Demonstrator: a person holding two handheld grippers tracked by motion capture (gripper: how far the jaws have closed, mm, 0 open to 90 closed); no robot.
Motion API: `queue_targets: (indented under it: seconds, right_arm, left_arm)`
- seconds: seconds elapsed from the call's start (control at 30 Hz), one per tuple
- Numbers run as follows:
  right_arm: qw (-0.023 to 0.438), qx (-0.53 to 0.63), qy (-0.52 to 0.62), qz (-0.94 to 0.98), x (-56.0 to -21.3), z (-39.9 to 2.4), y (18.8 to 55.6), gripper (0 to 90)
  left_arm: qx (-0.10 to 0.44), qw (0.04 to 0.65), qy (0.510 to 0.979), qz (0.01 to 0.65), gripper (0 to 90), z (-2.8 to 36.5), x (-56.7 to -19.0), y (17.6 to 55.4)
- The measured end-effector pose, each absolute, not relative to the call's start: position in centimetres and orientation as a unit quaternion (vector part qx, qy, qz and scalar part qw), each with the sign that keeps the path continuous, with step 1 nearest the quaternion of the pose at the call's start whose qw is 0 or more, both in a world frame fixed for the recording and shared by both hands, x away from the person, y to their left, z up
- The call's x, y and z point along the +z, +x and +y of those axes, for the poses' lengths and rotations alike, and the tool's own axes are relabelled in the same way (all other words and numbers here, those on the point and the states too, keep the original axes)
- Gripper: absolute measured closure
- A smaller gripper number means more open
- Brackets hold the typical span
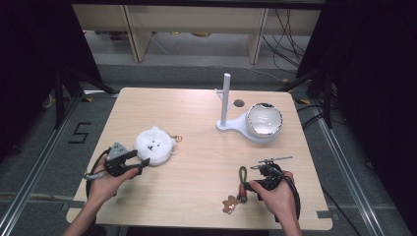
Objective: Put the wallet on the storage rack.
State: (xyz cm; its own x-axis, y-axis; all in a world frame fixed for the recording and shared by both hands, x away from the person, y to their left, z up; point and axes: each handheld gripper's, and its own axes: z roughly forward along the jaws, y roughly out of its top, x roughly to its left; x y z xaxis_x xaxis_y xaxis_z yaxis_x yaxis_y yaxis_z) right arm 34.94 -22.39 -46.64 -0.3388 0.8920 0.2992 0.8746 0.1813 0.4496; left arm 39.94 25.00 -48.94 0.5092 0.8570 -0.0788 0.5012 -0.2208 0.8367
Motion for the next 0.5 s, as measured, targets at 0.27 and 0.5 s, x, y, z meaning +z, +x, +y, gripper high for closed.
queue_targets:
  seconds: [0.27, 0.5]
  right_arm:
    - [0.011, 0.284, 0.577, 0.766, -46.7, -22.6, 34.9, 55.1]
    - [0.009, 0.286, 0.573, 0.768, -46.8, -22.9, 35.0, 54.6]
  left_arm:
    - [0.141, 0.369, 0.78, 0.485, 34.1, 26.9, -48.0, 47.9]
    - [0.105, 0.329, 0.79, 0.507, 32.3, 27.0, -48.2, 51.7]
